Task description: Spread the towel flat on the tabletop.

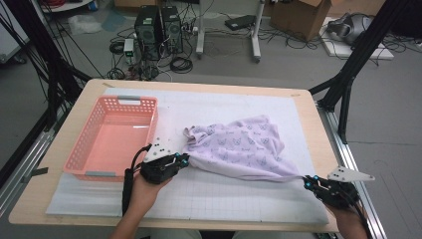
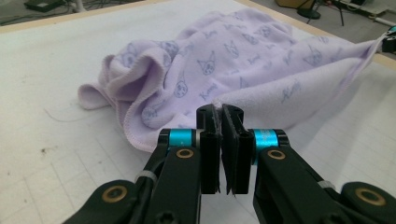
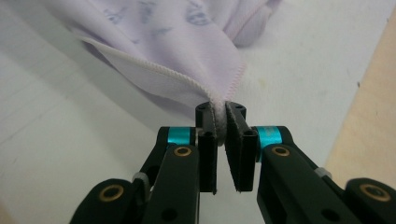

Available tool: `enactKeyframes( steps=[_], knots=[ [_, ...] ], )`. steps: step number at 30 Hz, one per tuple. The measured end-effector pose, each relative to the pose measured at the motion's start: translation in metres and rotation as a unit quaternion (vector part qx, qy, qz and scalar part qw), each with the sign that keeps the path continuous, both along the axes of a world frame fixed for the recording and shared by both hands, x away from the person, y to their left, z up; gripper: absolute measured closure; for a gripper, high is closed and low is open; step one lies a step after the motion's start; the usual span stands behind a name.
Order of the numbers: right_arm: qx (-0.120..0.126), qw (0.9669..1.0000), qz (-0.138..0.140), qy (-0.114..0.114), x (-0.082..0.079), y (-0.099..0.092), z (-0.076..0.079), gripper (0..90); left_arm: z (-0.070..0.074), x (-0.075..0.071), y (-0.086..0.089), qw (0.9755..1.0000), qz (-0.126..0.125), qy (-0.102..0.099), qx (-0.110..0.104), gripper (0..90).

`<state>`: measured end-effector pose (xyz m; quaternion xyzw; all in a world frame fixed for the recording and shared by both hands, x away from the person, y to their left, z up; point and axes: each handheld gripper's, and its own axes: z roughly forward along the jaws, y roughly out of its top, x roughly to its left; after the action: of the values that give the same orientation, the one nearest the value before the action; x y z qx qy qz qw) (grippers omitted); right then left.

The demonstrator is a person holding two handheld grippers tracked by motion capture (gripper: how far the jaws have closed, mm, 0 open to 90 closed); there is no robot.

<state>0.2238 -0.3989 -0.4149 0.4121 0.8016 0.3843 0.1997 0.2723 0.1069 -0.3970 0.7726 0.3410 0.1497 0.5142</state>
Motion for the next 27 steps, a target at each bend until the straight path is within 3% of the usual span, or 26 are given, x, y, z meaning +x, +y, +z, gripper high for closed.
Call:
enactKeyframes(
  steps=[1, 7, 8, 9, 10, 11, 12, 14, 16, 17, 18, 20, 21, 23, 24, 25, 26, 27],
  knots=[
    [0.001, 0.9999, 0.003, 0.012, -0.01, -0.005, -0.002, 83.6, 0.001, -0.003, 0.0, 1.0, -0.003, 0.0, 0.001, 85.5],
    [-0.007, 0.9986, 0.03, 0.043, -0.033, -0.009, -0.006, 80.1, 0.0, -0.012, 0.007, 0.9995, -0.011, 0.02, -0.022, 83.7],
    [-0.01, 0.9983, 0.035, 0.045, -0.034, -0.009, -0.007, 72.2, -0.002, -0.01, 0.007, 0.9993, -0.003, 0.029, -0.025, 74.4],
    [-0.009, 0.9986, 0.033, 0.042, -0.036, -0.008, -0.006, 71.1, -0.003, -0.006, 0.007, 0.9984, 0.004, 0.045, -0.035, 61.7],
    [-0.001, 0.9987, 0.035, 0.037, -0.036, -0.009, -0.005, 69.1, -0.004, -0.003, 0.007, 0.9979, 0.01, 0.051, -0.04, 56.2],
    [0.023, 0.999, 0.03, 0.023, -0.033, -0.009, 0.0, 64.7, -0.005, 0.003, 0.004, 0.9982, 0.02, 0.043, -0.036, 48.5],
    [0.023, 0.999, 0.03, 0.023, -0.033, -0.009, 0.0, 64.7, -0.005, 0.003, 0.004, 0.9982, 0.02, 0.043, -0.036, 48.1],
    [0.031, 0.9993, 0.02, 0.01, -0.025, -0.007, 0.004, 62.5, -0.01, 0.013, -0.002, 0.9985, 0.028, 0.044, -0.018, 46.8],
    [0.028, 0.9995, 0.012, 0.004, -0.013, -0.001, 0.004, 60.6, -0.019, 0.023, -0.009, 0.9976, 0.035, 0.059, -0.001, 43.7],
    [0.025, 0.9997, 0.008, 0.004, 0.002, 0.008, 0.001, 58.3, -0.024, 0.028, -0.013, 0.9973, 0.038, 0.063, 0.008, 42.2],
    [0.025, 0.9997, 0.008, 0.004, 0.002, 0.008, 0.001, 58.3, -0.029, 0.033, -0.017, 0.9969, 0.039, 0.065, 0.02, 42.2],
    [0.02, 0.9998, 0.008, 0.002, 0.017, 0.018, -0.004, 54.0, -0.038, 0.041, -0.026, 0.9957, 0.045, 0.068, 0.044, 40.6],
    [0.011, 0.9998, 0.013, 0.006, 0.033, 0.029, -0.009, 51.7, -0.042, 0.044, -0.03, 0.9946, 0.05, 0.07, 0.058, 38.0],
    [0.005, 0.9998, 0.015, 0.007, 0.04, 0.035, -0.011, 50.0, -0.048, 0.049, -0.037, 0.9926, 0.05, 0.075, 0.081, 36.6],
    [0.0, 0.9998, 0.019, 0.01, 0.054, 0.046, -0.014, 46.5, -0.051, 0.05, -0.041, 0.9911, 0.048, 0.069, 0.104, 35.2],
    [0.0, 0.9998, 0.019, 0.01, 0.054, 0.046, -0.014, 46.5, -0.052, 0.048, -0.046, 0.9899, 0.045, 0.048, 0.126, 35.2],
    [-0.002, 0.9996, 0.025, 0.013, 0.061, 0.052, -0.016, 45.2, -0.052, 0.046, -0.049, 0.9894, 0.044, 0.036, 0.133, 35.4],
    [-0.005, 0.9994, 0.031, 0.016, 0.066, 0.059, -0.018, 44.4, -0.052, 0.046, -0.051, 0.9907, 0.031, 0.04, 0.126, 41.3]
  ],
)
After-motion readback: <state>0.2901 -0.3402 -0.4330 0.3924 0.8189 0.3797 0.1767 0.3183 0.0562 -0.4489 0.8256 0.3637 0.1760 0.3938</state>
